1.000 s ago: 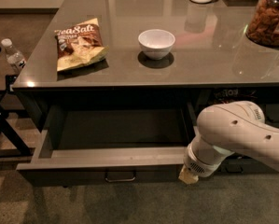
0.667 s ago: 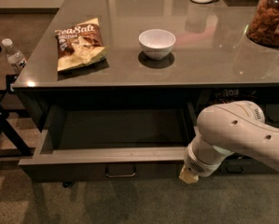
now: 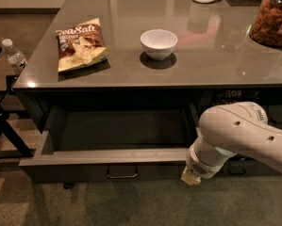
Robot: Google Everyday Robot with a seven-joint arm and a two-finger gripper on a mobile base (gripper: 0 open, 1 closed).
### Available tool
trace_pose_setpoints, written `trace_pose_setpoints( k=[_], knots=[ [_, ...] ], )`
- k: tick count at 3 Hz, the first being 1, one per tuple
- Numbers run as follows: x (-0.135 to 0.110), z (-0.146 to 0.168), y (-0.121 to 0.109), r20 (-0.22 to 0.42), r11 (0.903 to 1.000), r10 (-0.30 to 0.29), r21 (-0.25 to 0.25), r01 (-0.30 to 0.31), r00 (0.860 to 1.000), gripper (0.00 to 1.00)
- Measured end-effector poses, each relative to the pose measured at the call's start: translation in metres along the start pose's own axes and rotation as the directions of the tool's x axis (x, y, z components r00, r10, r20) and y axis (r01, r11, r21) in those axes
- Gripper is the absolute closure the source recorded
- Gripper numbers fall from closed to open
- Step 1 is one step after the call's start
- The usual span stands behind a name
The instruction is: Close top drawer
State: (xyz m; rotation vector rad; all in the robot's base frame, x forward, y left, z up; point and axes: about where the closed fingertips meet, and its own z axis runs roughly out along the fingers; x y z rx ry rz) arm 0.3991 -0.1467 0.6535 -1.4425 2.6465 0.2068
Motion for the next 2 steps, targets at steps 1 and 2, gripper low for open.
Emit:
trace_pose_setpoints(
  k=[1, 2],
  knots=[
    [0.0000, 0.0000, 0.0000, 0.000, 1.0000, 0.000, 0.000, 0.000, 1.000, 0.13],
    [0.0000, 0.0000, 0.0000, 0.000, 1.0000, 0.000, 0.000, 0.000, 1.000, 0.00]
  ],
)
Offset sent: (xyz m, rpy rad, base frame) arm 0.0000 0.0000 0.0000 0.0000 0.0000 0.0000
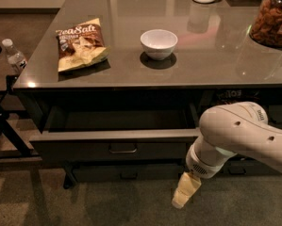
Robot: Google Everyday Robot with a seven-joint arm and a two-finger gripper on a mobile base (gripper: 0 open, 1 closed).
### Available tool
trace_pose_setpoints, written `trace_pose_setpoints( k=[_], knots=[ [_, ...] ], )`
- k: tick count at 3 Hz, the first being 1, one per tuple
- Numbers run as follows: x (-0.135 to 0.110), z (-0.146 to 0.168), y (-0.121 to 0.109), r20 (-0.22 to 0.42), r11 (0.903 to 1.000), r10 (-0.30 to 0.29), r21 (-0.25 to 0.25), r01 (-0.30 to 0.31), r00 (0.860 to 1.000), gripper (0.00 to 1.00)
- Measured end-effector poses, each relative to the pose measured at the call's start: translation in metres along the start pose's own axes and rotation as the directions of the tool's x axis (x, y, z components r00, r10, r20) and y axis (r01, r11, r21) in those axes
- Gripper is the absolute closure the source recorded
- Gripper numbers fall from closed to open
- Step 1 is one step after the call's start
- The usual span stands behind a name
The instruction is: Close top drawer
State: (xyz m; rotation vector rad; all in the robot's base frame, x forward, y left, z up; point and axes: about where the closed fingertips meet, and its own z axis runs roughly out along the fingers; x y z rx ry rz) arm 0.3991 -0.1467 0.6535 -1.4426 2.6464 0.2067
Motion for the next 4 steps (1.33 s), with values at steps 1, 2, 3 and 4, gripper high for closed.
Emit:
trace_pose_setpoints(
  k=[1, 2, 3, 4],
  knots=[
    [0.0000, 0.0000, 0.0000, 0.000, 1.0000, 0.000, 0.000, 0.000, 1.000, 0.00],
    [0.0000, 0.0000, 0.0000, 0.000, 1.0000, 0.000, 0.000, 0.000, 1.000, 0.19],
    [0.0000, 0.0000, 0.0000, 0.000, 1.0000, 0.000, 0.000, 0.000, 1.000, 0.42],
    [-0.0001, 0.0000, -0.0001, 0.000, 1.0000, 0.000, 0.000, 0.000, 1.000, 0.65]
  ],
)
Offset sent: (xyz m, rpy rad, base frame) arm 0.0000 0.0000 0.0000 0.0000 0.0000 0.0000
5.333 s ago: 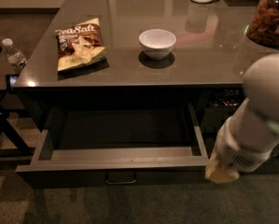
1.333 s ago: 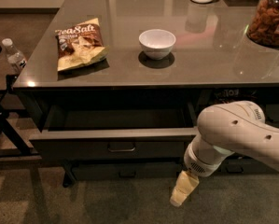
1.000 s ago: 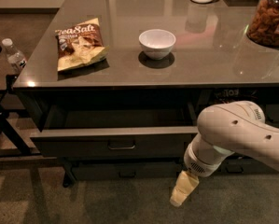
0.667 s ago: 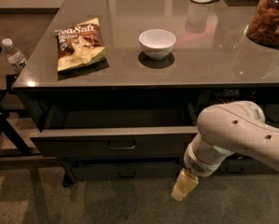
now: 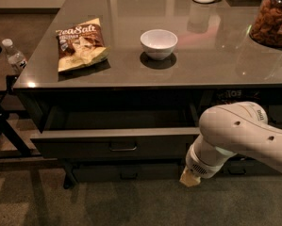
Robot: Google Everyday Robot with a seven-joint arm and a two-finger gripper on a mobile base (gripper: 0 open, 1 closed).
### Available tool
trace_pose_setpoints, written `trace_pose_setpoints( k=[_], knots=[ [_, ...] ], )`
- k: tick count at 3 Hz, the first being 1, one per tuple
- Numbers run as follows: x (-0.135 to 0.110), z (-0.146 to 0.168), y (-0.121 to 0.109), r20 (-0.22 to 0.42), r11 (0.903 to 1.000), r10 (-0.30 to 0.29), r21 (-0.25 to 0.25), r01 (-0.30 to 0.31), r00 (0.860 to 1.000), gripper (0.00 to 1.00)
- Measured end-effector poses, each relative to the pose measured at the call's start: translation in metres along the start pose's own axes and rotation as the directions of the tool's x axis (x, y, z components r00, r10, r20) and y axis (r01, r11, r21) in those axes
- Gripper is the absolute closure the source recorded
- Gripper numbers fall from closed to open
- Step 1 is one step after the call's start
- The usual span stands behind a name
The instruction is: Close top drawer
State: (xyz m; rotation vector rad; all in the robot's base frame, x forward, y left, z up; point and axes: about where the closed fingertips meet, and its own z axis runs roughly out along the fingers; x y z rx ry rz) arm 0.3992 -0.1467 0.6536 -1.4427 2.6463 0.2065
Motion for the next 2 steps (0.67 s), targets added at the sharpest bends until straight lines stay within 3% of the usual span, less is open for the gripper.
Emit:
trace_pose_setpoints(
  k=[1, 2],
  knots=[
    [-0.016, -0.005, -0.015, 0.012, 0.9996, -0.013, 0.024, 0.012, 1.000, 0.89],
    [-0.043, -0.012, -0.036, 0.036, 0.9974, -0.030, 0.067, 0.027, 0.999, 1.00]
  ],
)
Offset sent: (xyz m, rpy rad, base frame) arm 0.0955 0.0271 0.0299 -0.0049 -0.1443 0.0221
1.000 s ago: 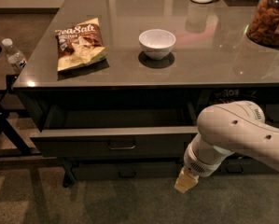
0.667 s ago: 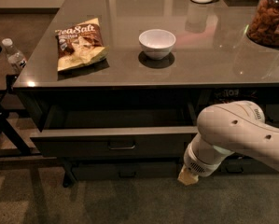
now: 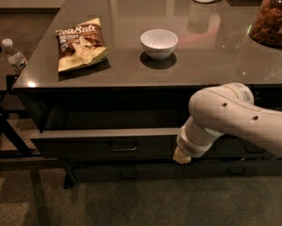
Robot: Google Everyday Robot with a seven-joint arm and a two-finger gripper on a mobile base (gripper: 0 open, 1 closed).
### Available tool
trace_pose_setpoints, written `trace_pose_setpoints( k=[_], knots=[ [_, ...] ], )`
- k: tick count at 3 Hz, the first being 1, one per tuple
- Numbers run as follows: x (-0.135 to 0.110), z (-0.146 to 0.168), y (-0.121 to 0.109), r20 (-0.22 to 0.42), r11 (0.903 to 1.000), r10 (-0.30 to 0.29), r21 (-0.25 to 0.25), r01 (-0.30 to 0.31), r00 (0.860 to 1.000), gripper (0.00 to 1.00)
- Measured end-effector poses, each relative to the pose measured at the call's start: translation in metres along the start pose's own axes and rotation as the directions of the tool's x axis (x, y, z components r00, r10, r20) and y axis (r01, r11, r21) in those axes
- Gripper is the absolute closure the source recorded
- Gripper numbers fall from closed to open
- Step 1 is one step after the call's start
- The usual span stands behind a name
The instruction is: Close top drawer
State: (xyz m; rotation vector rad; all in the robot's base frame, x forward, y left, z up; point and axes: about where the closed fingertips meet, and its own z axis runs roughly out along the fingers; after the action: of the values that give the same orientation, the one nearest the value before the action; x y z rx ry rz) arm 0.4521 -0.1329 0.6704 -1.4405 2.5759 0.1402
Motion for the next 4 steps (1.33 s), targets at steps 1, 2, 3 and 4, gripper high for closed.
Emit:
trace_pose_setpoints(
  k=[1, 2, 3, 4],
  knots=[
    [-0.022, -0.002, -0.017, 0.007, 0.9991, -0.019, 0.038, 0.019, 1.000, 1.00],
    [-0.033, 0.001, -0.026, 0.001, 0.9980, -0.027, 0.057, 0.027, 1.000, 1.00],
    [-0.041, 0.006, -0.031, -0.006, 0.9972, -0.033, 0.067, 0.034, 0.999, 1.00],
    [-0.041, 0.006, -0.031, -0.006, 0.9972, -0.034, 0.067, 0.034, 0.999, 0.81]
  ],
)
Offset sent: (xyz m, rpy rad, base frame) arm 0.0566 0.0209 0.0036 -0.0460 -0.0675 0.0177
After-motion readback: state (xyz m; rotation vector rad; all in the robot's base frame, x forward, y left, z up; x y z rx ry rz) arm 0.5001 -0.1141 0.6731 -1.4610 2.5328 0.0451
